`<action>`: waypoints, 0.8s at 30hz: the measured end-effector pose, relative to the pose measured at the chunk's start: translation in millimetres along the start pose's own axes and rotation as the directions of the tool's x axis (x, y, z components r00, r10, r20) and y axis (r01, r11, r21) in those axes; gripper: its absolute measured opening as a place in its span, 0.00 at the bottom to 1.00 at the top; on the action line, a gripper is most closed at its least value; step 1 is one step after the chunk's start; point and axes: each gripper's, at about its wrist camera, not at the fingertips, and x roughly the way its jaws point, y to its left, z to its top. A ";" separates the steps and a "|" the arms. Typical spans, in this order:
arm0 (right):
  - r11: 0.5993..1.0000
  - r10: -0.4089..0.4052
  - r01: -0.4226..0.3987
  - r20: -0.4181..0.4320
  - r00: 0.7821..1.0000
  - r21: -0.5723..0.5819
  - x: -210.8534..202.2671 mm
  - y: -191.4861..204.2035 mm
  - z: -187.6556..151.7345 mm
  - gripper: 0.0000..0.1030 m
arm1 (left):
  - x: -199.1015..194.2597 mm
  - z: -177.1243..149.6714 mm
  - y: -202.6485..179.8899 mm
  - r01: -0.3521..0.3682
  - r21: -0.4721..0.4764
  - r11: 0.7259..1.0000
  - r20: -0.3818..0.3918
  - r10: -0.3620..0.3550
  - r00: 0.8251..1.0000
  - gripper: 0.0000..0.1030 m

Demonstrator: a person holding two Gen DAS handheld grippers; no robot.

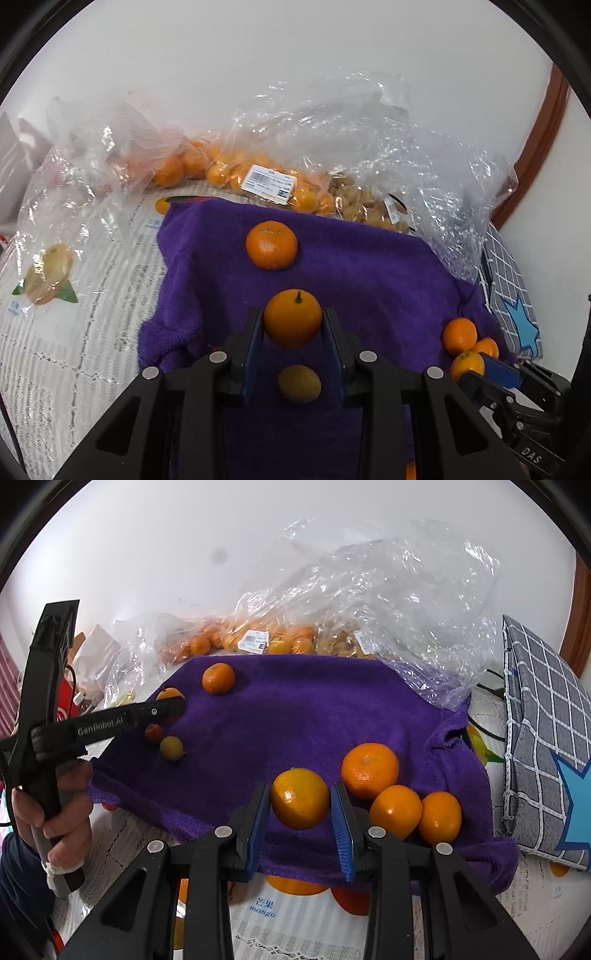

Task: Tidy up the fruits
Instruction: 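Carry both fruits onto the purple towel and open both grippers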

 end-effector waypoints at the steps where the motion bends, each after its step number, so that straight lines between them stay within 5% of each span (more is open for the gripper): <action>1: 1.000 -0.004 0.004 -0.001 1.000 0.002 1.3 -0.5 -0.3 0.32 | 0.3 -1.0 -0.4 0.007 0.001 1.000 -0.001 -0.007 1.000 0.29; 18: 0.999 -0.040 0.040 -0.007 0.999 -0.027 8.5 3.5 -4.5 0.33 | 3.8 -5.2 -6.8 -0.011 0.036 0.999 0.013 0.011 1.000 0.29; 24: 0.996 -0.083 0.085 0.042 0.996 -0.041 -4.6 1.2 -6.2 0.51 | 1.0 -5.9 -6.8 -0.012 0.035 0.999 0.027 0.011 1.000 0.32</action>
